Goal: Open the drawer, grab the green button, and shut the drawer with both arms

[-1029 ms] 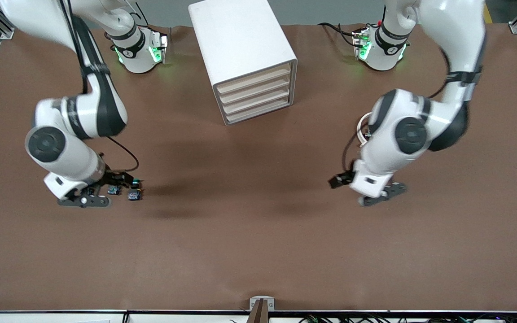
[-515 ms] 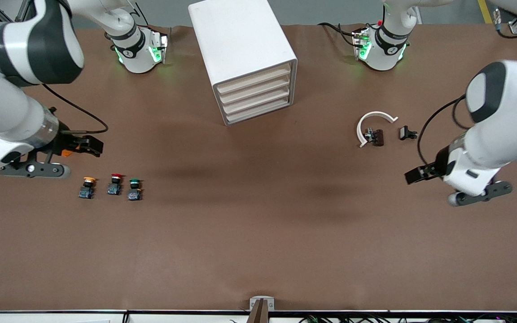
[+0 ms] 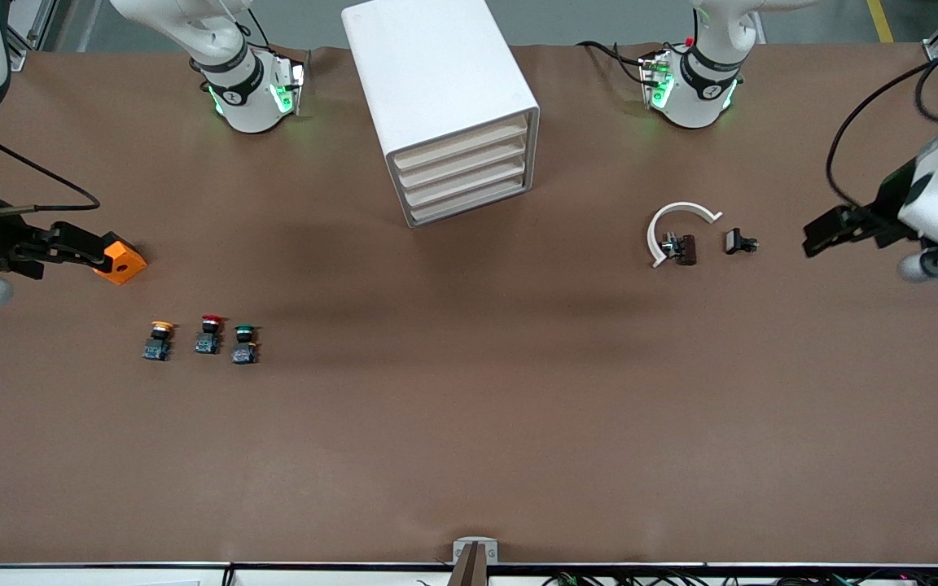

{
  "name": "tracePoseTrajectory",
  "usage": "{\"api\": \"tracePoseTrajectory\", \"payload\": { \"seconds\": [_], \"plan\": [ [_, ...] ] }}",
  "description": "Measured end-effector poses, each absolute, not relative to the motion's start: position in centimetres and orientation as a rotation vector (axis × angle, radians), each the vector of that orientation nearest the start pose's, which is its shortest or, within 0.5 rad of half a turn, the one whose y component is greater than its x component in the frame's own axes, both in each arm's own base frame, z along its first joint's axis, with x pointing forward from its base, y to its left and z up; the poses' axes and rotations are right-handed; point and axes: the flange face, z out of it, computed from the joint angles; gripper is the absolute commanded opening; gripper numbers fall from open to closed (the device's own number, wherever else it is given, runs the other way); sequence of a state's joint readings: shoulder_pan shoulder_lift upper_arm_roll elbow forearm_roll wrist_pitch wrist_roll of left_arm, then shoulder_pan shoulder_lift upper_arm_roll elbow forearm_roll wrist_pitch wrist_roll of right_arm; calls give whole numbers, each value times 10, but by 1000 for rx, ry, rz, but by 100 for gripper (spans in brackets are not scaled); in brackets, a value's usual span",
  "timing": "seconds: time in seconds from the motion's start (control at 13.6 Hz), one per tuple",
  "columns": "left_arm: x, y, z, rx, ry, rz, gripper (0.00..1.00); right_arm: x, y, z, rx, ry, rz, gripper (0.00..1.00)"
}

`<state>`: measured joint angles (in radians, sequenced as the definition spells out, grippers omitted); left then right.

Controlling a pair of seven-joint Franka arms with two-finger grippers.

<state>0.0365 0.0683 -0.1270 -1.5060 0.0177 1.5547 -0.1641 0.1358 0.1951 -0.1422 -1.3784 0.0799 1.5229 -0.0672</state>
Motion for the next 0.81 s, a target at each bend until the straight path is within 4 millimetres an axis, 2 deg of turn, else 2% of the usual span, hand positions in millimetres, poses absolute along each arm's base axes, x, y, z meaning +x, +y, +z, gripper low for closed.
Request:
{"api": "tracePoseTrajectory", "payload": {
  "seconds": [0.15, 0.44, 0.81],
  "plan": [
    [551, -41, 625, -3122, -63, 26, 100, 608, 15, 598, -3085, -103, 73, 100],
    [513, -46, 636, -3107, -47, 15, 100, 608, 17, 598, -3084, -109, 76, 100],
    [503, -44, 639, -3103, -4, 24, 100, 608, 17, 598, -3084, -108, 76, 100]
  ]
}}
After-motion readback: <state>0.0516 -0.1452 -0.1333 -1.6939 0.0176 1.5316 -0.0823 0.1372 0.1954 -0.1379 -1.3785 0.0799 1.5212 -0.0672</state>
